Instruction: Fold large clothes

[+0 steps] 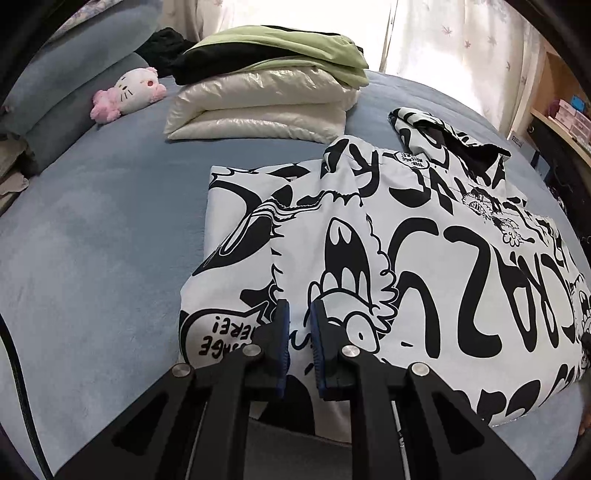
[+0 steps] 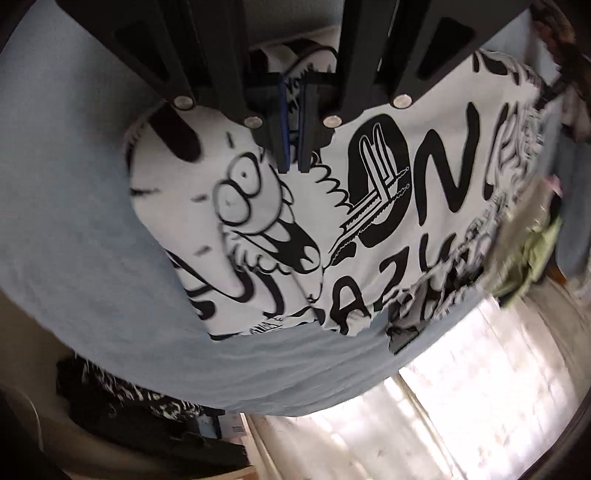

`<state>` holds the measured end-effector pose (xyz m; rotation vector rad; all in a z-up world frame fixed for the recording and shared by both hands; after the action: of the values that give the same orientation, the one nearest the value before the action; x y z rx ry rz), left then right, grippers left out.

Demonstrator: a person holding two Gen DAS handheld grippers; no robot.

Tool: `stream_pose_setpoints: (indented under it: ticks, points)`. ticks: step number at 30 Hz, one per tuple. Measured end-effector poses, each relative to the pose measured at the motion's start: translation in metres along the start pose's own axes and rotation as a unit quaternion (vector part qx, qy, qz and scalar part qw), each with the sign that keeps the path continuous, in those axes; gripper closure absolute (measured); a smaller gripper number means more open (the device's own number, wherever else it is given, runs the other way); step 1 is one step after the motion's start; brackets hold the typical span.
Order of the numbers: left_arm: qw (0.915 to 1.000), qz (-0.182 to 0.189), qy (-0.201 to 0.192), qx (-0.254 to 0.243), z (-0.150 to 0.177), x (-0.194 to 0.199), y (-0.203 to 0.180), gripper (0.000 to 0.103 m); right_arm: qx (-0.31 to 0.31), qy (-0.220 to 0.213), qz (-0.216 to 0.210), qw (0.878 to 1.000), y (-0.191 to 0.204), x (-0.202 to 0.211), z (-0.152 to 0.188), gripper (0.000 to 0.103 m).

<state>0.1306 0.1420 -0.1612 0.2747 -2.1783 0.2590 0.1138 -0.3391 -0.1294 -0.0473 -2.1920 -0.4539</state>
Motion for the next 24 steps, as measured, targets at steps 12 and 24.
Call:
stream_pose_setpoints:
  ticks: [12,24]
  points:
    - [0.9998,0.004,-0.01,0.016,0.004,0.0,0.0,0.092,0.042,-0.001,0.049,0.998,0.015,-0.007,0.007,0.098]
    - [0.9998,0.001,0.004,0.02,0.002,0.007,-0.003,0.092,0.048,-0.005,0.057,0.997,0.021,-0.008,0.009,0.097]
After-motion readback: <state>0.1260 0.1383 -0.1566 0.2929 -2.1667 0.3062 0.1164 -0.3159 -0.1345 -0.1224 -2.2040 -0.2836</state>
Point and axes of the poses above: each gripper's, at about its wrist camera, not at the fingertips, and x roughly against the way its jaws point, y to its left, z to its underside, the point moved 1 cm from there along -x, roughly the way its jaws point, and after that the axes turned 2 degrees about y, right-handed, at the moved point
